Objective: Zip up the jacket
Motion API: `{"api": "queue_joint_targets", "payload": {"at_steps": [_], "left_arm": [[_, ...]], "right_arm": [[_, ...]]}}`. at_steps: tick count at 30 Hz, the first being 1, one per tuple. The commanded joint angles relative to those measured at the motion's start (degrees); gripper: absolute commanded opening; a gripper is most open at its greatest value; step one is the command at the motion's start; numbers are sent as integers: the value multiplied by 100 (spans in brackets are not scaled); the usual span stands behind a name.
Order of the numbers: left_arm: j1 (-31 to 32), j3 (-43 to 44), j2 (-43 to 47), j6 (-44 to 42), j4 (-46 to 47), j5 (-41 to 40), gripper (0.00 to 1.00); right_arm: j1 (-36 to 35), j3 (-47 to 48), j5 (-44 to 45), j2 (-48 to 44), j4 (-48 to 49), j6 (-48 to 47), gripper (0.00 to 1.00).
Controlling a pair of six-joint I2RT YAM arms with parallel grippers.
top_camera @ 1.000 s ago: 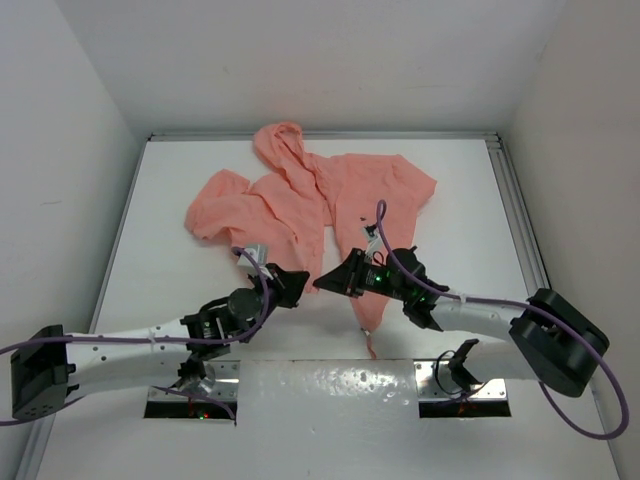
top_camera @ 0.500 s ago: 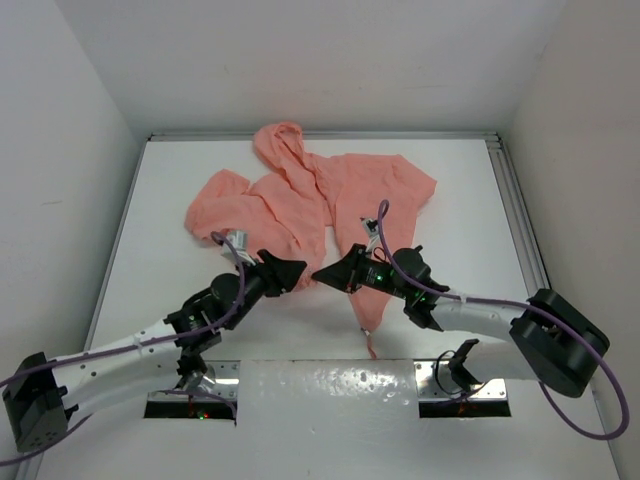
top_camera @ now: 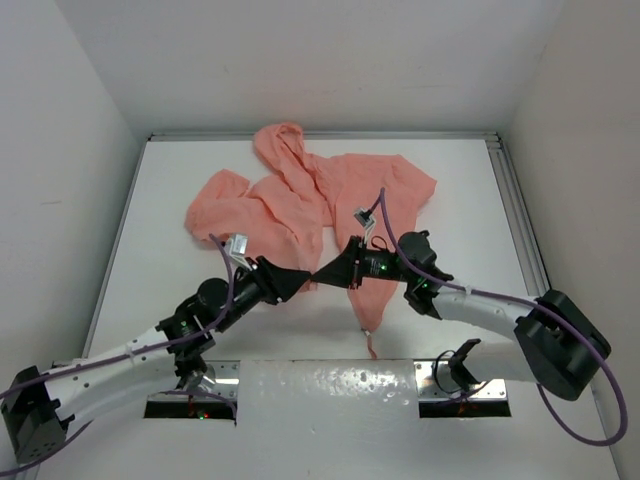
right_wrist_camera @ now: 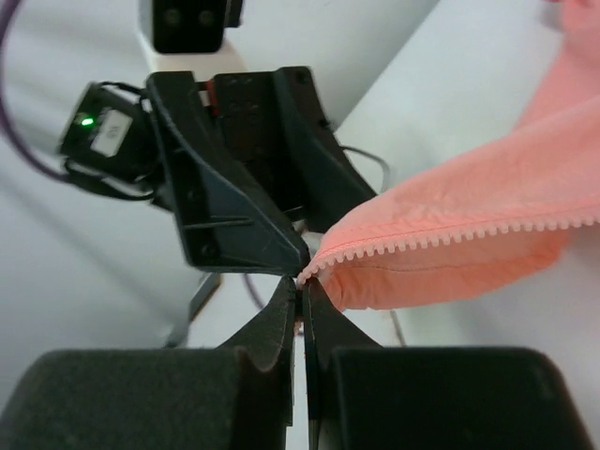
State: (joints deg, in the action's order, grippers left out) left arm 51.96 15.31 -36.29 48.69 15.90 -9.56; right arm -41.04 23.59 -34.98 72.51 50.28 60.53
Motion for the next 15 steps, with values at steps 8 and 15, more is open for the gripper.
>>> {"api": "queue_joint_targets", "payload": {"at_steps": [8, 15], "left_arm": [[-55, -186, 1071, -246, -166, 701, 48], [-55, -274, 1020, -333, -27, 930, 51]], "right_arm": [[272, 770, -2109, 536, 1001, 1356, 0], [280, 769, -1943, 571, 983, 1417, 0]]}}
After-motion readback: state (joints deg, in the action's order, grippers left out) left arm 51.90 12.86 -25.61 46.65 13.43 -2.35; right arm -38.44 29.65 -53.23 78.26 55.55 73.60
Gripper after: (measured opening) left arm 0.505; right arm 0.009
